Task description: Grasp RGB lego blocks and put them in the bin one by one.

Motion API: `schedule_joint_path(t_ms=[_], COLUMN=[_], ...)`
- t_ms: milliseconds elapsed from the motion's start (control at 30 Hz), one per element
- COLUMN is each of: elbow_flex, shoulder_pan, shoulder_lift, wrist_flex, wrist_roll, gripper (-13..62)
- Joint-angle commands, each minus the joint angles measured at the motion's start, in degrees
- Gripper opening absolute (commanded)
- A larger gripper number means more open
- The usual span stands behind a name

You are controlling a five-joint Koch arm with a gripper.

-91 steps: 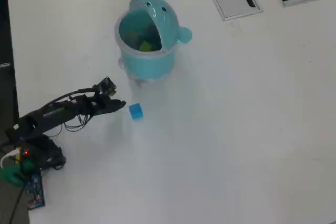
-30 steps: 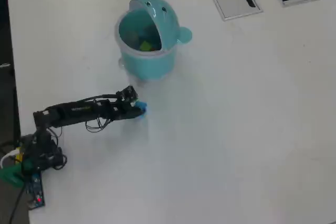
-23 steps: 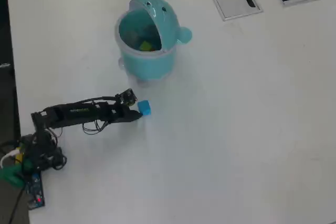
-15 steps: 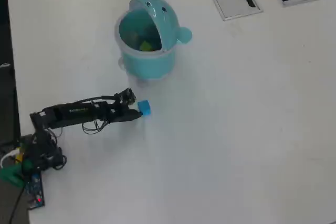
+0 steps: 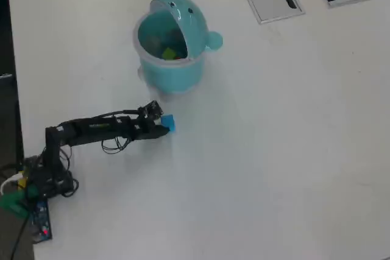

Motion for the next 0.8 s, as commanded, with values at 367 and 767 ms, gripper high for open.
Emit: schedule_joint_path(t_ms=[367, 767], elbow_flex=[-9.4, -14.1], shoulder_pan=[0.5, 0.1], shoulder_lift=[-4.5, -9.6], wrist_flex=[-4.7, -9.5], wrist_roll=[-1.5, -7.8], gripper=[24.3, 18.3])
